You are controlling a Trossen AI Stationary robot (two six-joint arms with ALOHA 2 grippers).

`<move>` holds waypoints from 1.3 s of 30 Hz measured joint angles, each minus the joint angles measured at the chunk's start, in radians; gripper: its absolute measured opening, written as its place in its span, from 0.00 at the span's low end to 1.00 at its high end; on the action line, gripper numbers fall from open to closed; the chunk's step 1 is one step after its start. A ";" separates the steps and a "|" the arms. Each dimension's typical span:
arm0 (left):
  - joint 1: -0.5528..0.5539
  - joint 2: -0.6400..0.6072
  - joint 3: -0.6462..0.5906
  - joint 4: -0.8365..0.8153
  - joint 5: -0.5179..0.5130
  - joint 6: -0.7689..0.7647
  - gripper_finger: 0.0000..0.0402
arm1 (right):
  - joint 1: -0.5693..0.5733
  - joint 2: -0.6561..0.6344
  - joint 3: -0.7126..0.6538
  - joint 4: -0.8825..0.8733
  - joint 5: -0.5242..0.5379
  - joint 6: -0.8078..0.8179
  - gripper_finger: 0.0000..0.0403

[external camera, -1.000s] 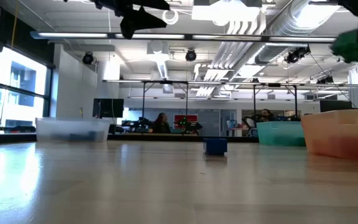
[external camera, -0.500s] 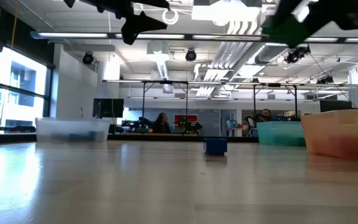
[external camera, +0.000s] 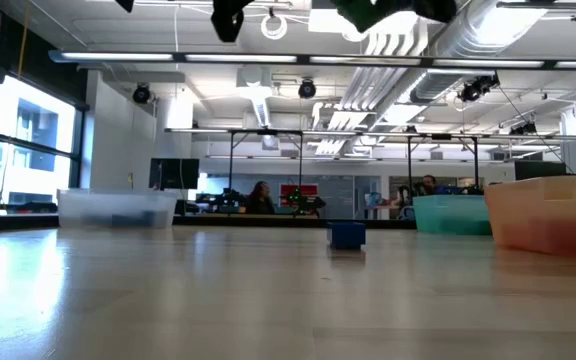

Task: Sort & place blocks by color
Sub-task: Put the green game piece into the green bin

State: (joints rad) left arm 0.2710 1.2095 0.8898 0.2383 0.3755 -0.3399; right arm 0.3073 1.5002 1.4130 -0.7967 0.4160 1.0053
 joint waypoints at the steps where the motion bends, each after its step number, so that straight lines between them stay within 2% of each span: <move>1: -0.003 0.000 0.000 0.003 0.000 0.007 0.58 | -0.016 0.000 0.020 0.000 -0.010 -0.048 0.28; 10: -0.011 0.000 0.000 0.005 -0.007 0.019 0.58 | -0.132 0.000 0.165 0.035 -0.102 -0.390 0.28; 14: -0.011 0.000 0.000 0.023 -0.064 0.016 0.58 | -0.171 -0.001 0.179 0.129 -0.150 -0.518 0.28; 18: -0.011 0.000 0.000 0.064 -0.072 0.011 0.58 | -0.208 -0.001 0.178 0.176 -0.189 -0.586 0.28; 29: -0.002 0.003 0.000 0.118 -0.129 0.029 0.58 | -0.252 0.006 0.175 0.202 -0.244 -0.667 0.28; 33: 0.009 0.004 0.000 0.118 -0.129 0.029 0.58 | -0.273 0.006 0.175 0.188 -0.205 -0.674 0.28; 39: 0.013 0.004 0.000 0.119 -0.129 0.029 0.58 | -0.366 0.004 0.175 0.084 -0.132 -0.668 0.28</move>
State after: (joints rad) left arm 0.2840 1.2137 0.8898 0.3569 0.2466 -0.3111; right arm -0.0592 1.5043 1.5883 -0.7126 0.2838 0.3375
